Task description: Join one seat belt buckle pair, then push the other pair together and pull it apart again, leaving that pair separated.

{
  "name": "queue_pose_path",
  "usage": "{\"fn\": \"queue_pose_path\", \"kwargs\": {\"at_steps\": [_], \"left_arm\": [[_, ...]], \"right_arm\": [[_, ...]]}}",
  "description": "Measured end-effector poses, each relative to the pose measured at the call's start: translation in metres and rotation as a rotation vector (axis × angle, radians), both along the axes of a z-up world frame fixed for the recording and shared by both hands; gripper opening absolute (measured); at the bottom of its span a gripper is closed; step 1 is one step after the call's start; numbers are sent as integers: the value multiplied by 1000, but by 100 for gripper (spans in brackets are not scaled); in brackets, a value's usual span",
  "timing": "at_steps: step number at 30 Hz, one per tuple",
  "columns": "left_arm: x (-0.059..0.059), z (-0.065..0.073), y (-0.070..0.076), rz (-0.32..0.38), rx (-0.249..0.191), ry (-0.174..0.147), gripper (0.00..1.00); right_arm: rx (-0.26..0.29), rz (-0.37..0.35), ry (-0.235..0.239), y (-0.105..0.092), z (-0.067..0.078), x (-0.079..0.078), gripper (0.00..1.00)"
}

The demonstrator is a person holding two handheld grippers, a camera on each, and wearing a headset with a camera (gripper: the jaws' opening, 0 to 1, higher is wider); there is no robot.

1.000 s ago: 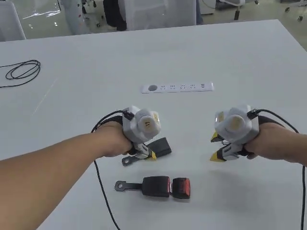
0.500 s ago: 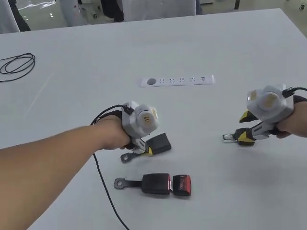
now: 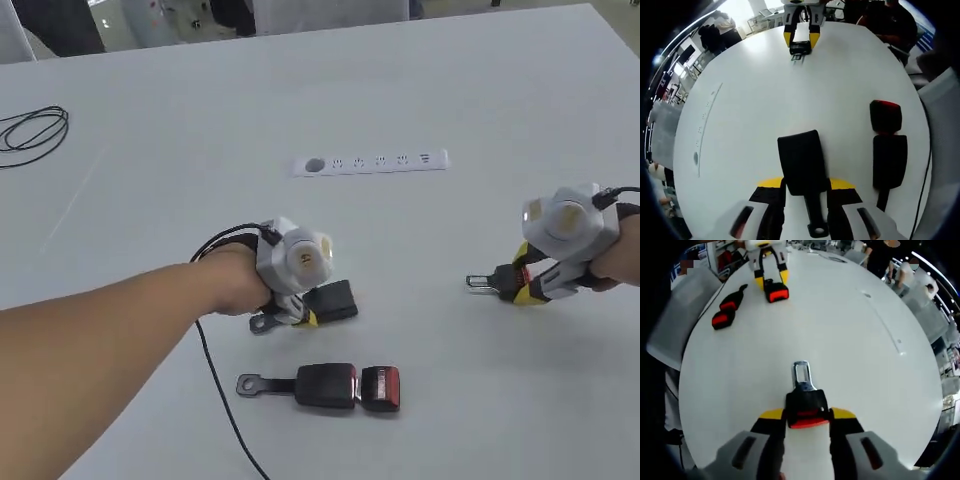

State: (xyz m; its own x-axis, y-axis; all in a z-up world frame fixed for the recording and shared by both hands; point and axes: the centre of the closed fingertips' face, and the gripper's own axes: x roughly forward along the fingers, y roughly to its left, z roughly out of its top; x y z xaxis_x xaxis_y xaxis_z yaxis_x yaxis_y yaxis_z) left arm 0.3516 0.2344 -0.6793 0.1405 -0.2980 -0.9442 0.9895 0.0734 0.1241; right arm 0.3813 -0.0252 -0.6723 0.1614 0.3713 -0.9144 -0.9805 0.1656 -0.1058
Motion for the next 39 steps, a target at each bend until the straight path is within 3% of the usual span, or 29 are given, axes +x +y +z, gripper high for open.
{"fn": "queue_pose_path", "kwargs": {"at_steps": [7,24,28,31,39], "left_arm": [[-1,-4,1,-96,73,-13,32],[2,-5,4,-90,70,-1,31],[2,-5,3,-92,75,2,31],[1,-5,3,-92,78,5,31],[0,-5,2,-89,81,-1,31]], "right_arm": [[-11,69,1,0,-2,2,32],[-66,133,-33,5,-4,0,33],[-70,149,-38,15,-4,-4,33],[-27,131,-25,31,-1,-9,33],[22,157,-32,67,-3,-22,33]]}}
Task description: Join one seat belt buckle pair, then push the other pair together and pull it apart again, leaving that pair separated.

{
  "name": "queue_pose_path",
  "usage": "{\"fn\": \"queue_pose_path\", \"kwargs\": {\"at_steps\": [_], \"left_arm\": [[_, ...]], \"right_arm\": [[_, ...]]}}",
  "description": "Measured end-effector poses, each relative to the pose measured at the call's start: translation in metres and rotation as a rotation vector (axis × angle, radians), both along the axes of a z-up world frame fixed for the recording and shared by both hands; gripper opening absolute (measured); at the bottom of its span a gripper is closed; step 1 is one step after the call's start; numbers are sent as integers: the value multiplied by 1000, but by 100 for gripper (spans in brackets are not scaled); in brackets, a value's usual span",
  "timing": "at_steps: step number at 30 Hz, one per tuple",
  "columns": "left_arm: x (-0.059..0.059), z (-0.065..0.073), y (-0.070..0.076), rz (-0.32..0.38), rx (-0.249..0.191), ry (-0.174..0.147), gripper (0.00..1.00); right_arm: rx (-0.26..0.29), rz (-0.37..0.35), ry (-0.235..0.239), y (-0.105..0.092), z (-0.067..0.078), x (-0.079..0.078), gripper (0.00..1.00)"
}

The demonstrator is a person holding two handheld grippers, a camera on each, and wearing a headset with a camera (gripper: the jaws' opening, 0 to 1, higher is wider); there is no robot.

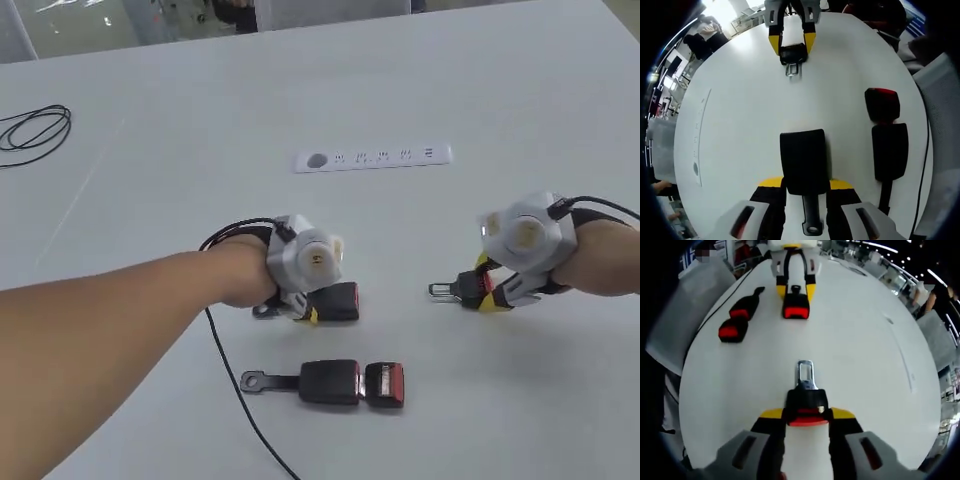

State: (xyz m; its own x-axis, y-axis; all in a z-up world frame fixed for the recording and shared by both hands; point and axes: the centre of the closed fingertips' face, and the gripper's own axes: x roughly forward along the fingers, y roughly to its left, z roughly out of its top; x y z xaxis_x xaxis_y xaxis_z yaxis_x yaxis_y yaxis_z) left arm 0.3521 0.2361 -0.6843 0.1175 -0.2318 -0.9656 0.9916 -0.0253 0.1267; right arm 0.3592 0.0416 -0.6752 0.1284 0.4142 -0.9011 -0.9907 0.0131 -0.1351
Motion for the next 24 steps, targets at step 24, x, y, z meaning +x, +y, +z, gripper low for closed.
{"fn": "queue_pose_path", "kwargs": {"at_steps": [24], "left_arm": [[-2,-1,0,-3,-1,-12,31]], "right_arm": [[49,31,-16,90,-7,-11,33]]}}
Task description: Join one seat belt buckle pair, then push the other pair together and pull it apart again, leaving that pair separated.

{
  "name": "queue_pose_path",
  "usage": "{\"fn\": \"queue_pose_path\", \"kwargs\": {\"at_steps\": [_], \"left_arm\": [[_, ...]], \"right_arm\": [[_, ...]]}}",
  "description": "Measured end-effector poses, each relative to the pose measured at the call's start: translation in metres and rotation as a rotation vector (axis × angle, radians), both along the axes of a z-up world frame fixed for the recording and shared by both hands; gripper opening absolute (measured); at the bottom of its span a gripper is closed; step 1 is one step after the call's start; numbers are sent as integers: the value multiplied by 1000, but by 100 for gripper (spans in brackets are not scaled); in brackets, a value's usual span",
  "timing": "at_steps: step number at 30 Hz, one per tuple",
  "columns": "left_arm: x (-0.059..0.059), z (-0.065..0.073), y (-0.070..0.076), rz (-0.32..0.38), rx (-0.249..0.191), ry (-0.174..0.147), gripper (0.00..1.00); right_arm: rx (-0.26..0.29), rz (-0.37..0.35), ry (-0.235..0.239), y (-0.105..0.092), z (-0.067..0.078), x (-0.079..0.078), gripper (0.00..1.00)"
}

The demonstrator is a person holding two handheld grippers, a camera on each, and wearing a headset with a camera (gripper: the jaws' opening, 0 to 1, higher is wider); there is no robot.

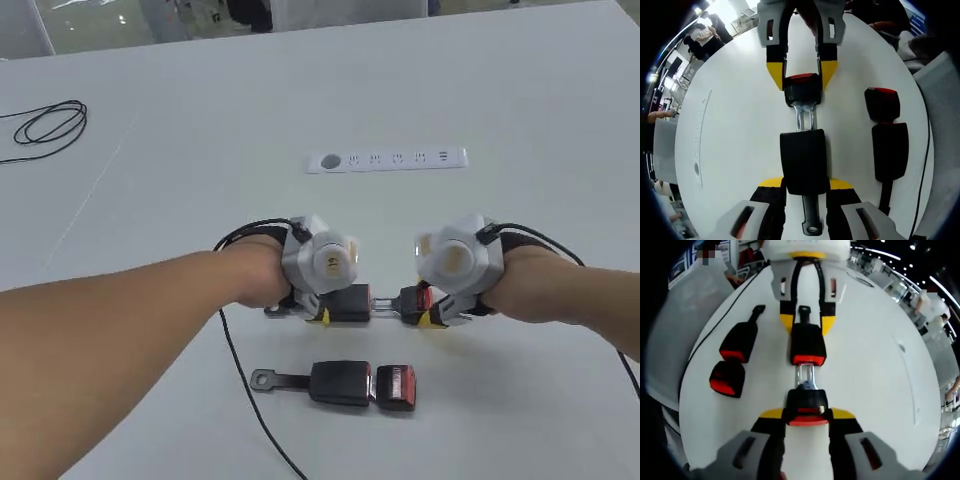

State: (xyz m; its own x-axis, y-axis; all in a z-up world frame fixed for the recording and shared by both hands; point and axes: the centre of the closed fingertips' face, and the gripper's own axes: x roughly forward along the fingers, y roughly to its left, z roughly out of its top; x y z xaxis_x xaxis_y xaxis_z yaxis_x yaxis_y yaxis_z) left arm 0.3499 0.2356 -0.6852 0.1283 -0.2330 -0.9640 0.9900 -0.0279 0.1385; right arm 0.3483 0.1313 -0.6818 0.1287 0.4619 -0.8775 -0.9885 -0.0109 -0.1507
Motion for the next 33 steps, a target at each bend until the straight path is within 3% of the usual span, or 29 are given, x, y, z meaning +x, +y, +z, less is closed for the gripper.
{"fn": "queue_pose_path", "kwargs": {"at_steps": [14,16,17,18,22,33], "left_arm": [[1,0,1,5,-25,12,31],[1,0,0,-4,-28,10,31],[1,0,-1,-46,-31,-6,31],[0,0,1,-30,-40,0,30],[1,0,0,-21,-72,5,30],[1,-1,-1,-7,-82,27,29]], "right_arm": [[19,11,-32,13,2,2,32],[20,23,-43,15,2,2,32],[20,24,-46,15,2,3,32],[25,30,-52,15,2,3,32],[43,-10,-24,18,0,6,32],[53,-22,-12,19,-1,5,31]]}}
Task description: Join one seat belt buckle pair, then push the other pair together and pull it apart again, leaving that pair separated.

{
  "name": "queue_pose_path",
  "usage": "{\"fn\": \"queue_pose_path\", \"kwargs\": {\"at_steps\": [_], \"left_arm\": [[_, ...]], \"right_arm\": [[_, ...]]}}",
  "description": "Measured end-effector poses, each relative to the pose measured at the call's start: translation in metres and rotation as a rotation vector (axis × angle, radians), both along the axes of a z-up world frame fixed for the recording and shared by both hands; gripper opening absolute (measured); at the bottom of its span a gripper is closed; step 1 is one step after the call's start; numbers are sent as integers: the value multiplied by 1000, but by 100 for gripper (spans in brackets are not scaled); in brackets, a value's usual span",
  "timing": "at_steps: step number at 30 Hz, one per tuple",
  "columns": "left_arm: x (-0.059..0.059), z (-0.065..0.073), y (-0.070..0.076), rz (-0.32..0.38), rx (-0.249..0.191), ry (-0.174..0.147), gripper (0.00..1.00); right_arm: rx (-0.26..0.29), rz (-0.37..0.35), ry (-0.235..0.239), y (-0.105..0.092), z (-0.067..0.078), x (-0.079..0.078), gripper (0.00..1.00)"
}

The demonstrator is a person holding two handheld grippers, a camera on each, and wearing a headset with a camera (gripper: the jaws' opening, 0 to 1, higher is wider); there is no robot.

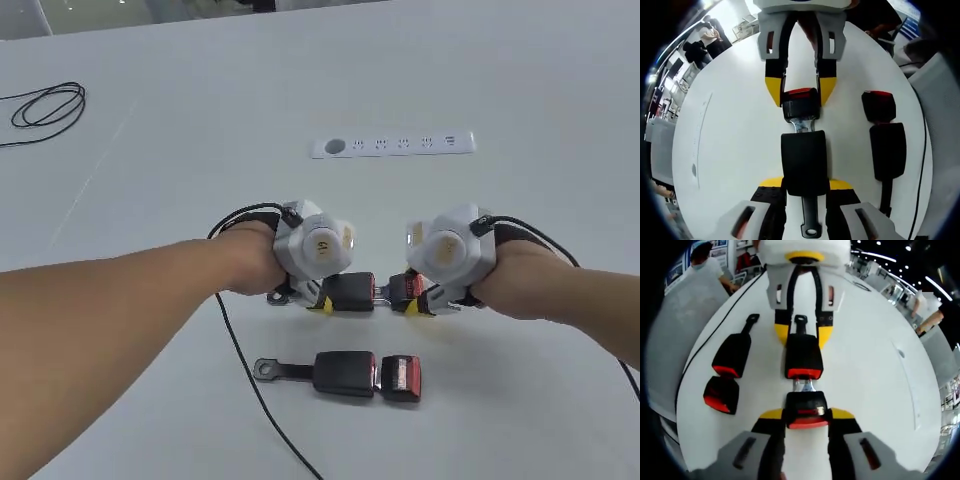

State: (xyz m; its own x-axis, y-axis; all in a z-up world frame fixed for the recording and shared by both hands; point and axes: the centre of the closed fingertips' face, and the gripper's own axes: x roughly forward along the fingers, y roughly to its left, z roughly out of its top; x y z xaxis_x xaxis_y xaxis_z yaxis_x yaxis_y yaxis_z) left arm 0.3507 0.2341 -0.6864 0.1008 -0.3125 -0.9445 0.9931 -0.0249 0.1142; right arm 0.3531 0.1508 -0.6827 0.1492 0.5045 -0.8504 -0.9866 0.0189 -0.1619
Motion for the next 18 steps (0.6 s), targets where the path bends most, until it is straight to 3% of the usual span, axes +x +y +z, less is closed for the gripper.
{"fn": "queue_pose_path", "kwargs": {"at_steps": [5,11,18], "left_arm": [[1,0,0,18,-17,3,29],[1,0,-1,13,-3,-5,29],[1,0,-2,14,14,-11,30]], "right_arm": [[6,-15,-3,6,0,0,30],[-28,-27,-9,10,-1,1,30],[-30,-32,-18,9,0,1,30]]}}
